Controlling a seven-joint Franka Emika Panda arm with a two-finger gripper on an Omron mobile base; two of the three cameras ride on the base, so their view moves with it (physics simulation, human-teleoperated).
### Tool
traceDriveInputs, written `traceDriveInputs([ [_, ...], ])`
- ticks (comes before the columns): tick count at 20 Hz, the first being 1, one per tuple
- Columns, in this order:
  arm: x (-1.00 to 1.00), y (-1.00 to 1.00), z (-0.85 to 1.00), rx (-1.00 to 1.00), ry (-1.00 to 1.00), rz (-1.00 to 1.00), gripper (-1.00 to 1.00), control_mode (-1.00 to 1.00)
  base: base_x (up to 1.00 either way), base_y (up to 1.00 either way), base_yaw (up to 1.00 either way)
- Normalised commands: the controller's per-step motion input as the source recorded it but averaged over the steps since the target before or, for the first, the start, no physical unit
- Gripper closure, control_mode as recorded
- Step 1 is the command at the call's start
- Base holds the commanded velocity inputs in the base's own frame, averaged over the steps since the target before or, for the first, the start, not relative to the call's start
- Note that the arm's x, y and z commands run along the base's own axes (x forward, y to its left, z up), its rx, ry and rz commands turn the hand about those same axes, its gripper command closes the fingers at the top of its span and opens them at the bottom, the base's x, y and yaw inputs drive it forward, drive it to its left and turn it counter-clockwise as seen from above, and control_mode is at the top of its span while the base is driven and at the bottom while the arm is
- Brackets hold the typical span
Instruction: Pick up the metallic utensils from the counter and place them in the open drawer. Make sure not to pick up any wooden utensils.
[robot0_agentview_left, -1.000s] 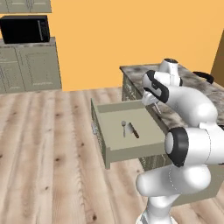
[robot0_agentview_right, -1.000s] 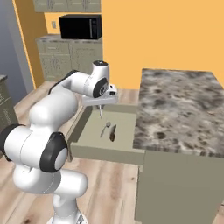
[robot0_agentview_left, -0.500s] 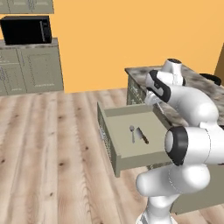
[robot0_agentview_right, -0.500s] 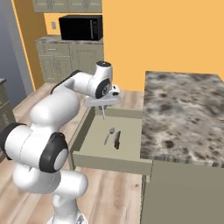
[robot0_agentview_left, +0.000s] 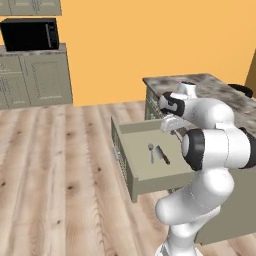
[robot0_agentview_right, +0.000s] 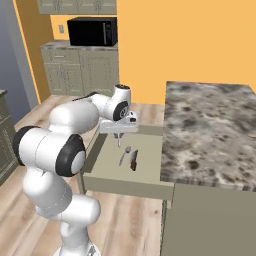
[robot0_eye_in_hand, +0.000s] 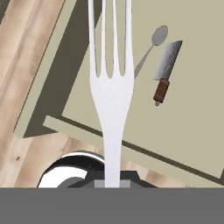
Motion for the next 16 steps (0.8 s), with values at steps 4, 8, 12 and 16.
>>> traceDriveInputs([
  [4,0.16,0.09,-0.68,0.00,0.12,0.00,1.00,-1.00,0.00,0.00,0.00],
  [8,0.08,0.01,-0.51,0.00,0.02,-0.09,1.00,-1.00,0.00,0.00,0.00],
  [12,0.13,0.00,-0.33,0.00,0.02,-0.20,1.00,-1.00,0.00,0.00,0.00],
  [16,0.20,0.00,-0.32,0.00,0.11,-0.21,1.00,-1.00,0.00,0.00,0.00],
])
